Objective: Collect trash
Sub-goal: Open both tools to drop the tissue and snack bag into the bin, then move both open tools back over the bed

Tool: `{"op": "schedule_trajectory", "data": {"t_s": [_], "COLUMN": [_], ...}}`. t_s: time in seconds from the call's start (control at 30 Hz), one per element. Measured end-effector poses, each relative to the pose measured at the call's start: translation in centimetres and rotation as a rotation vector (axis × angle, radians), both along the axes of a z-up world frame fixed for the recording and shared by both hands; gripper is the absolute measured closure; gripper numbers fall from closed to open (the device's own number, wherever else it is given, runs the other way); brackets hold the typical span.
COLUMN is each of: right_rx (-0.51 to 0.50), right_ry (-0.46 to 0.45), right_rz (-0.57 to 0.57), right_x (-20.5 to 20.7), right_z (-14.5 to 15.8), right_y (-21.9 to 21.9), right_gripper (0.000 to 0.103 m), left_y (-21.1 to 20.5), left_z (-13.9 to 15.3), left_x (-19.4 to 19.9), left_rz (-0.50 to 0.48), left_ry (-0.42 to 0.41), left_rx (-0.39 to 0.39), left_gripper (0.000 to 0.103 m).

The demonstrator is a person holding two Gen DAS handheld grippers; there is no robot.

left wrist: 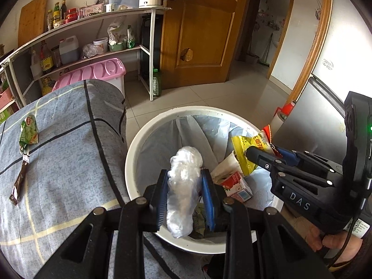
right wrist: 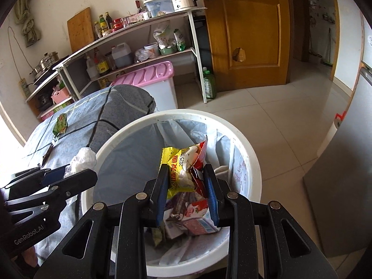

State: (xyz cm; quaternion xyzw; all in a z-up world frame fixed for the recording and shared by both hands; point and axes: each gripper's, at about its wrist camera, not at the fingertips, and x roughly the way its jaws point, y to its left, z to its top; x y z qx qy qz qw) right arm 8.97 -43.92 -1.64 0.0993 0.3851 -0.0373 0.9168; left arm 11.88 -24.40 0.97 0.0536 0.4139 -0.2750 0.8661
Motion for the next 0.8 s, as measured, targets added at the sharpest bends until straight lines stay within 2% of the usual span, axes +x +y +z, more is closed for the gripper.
{"op": "schedule_trajectory", "data": {"t_s": [0.3,0.33,0.37,0.43,0.47,0.53,0.8], "right_rx": [-0.013,-0.017,-0.018,-0.016,-0.012,-0.008,0.000], "right_ry": [0.053,0.057,0.059,0.058,0.056,0.054,0.037], "right_rz": [-0.012,-0.012,-0.012,-0.016,-0.017,-0.017,-0.020], "right_x": [0.6,0.7,0.7,0.7,0.7,0.6,0.2], "right_z": [-1.4,-1.5,-1.6,-1.6,-1.6,-1.6,-0.9], "right_y": [-0.7,-0.7,-0.7,-0.7,-0.8,-0.7,0.1], "right_gripper": [0.072,0.071,0.071,0.064,0.058,0.055,0.055], "left_y": [-0.7,-0.8,-0.7,-0.5,-0.3,0.1,2.0], "left_z": [-1.1,-1.2,-1.2,-1.2,-1.2,-1.2,-0.5], "left_x": [0.6,0.7,0.7,0.7,0.7,0.8,0.6], "left_rz": [-0.007,-0.003,0.000,0.011,0.013,0.023,0.047], "left_ry": [0.045,0.047,0.046,0.046,0.050,0.055,0.036], "left_rx": [-0.007,-0.001,0.004,0.002,-0.007,-0.012,-0.026], "left_gripper": [0.072,0.068,0.058,0.048,0.048,0.047,0.047]}}
